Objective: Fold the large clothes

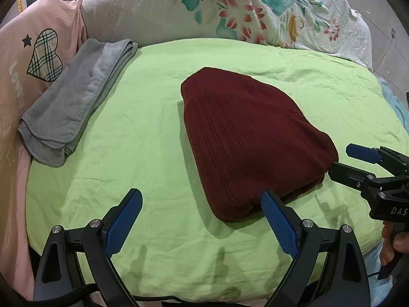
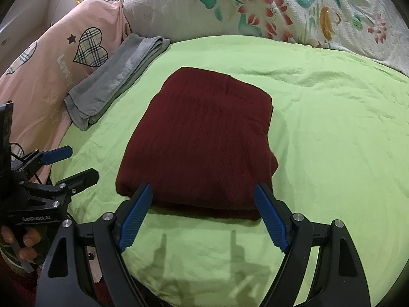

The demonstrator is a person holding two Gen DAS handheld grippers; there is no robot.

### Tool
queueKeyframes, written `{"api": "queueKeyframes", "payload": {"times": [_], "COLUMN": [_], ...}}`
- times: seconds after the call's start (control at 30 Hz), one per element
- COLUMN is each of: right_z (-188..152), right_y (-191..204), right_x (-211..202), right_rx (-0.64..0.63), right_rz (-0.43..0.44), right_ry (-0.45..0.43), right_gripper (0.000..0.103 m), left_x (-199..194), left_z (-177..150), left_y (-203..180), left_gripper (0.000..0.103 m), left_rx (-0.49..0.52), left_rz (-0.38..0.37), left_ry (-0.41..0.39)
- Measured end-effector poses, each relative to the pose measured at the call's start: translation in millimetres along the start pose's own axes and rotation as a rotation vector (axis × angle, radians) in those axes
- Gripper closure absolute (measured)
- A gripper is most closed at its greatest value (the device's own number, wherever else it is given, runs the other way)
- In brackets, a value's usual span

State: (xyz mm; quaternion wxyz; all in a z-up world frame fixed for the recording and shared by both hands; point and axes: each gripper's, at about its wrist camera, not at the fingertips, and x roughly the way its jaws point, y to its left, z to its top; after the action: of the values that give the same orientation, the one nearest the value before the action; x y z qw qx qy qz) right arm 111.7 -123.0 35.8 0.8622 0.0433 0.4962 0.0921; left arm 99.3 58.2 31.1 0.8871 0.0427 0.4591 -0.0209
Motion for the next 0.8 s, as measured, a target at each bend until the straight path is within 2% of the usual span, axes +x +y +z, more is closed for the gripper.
{"api": "queueKeyframes", "payload": {"times": [0.53, 0.8], "right_z": [11, 15], "right_y": [0, -6], "right_x": [5, 6], "right_rx": [0.001, 0.016], "right_rz": [0.004, 0.005], "right_ry": [-0.008, -0.018], "right_gripper": [0.021, 0.021], "left_x": [2, 13], "left_z": [12, 20], "left_y": [4, 15], "left_gripper": [0.009, 0.009], "left_rx": [0.014, -0.017], "left_rz": [0.02, 0.028], "left_ry": [-0.034, -0.009]}}
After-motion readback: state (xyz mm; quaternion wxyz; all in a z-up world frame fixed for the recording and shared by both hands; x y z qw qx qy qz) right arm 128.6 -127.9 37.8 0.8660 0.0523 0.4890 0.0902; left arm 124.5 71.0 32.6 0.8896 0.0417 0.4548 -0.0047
